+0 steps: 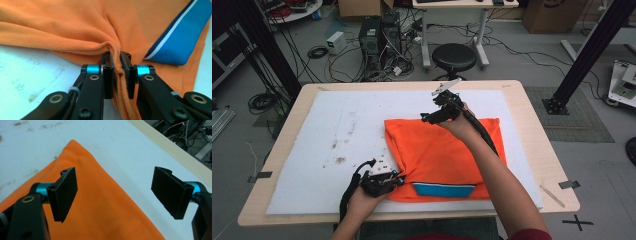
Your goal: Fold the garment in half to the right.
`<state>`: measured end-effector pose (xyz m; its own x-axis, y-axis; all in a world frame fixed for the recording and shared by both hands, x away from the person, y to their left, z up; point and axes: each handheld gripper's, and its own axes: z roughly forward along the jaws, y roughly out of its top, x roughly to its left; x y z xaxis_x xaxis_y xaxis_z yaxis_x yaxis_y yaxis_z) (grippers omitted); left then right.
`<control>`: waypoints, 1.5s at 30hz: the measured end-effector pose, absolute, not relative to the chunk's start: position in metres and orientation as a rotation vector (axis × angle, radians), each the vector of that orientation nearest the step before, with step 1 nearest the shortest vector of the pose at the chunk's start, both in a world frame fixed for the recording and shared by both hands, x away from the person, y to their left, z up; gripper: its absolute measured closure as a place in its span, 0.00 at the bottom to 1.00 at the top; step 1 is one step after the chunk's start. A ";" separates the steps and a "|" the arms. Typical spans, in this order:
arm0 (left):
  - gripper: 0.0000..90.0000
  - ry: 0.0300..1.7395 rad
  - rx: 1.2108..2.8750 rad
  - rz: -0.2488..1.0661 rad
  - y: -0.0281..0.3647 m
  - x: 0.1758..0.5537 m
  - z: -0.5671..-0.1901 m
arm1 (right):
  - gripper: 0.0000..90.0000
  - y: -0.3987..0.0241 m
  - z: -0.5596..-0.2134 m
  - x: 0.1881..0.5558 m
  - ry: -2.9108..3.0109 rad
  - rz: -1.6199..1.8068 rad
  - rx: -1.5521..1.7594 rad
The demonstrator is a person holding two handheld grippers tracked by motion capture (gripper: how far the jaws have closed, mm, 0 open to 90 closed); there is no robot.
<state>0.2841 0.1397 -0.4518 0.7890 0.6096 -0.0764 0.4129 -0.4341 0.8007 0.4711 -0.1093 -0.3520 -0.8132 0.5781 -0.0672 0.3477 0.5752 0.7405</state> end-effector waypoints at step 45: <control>0.91 0.753 2.100 0.289 0.138 0.284 -0.452 | 0.37 0.036 -0.436 0.515 2.736 0.895 0.712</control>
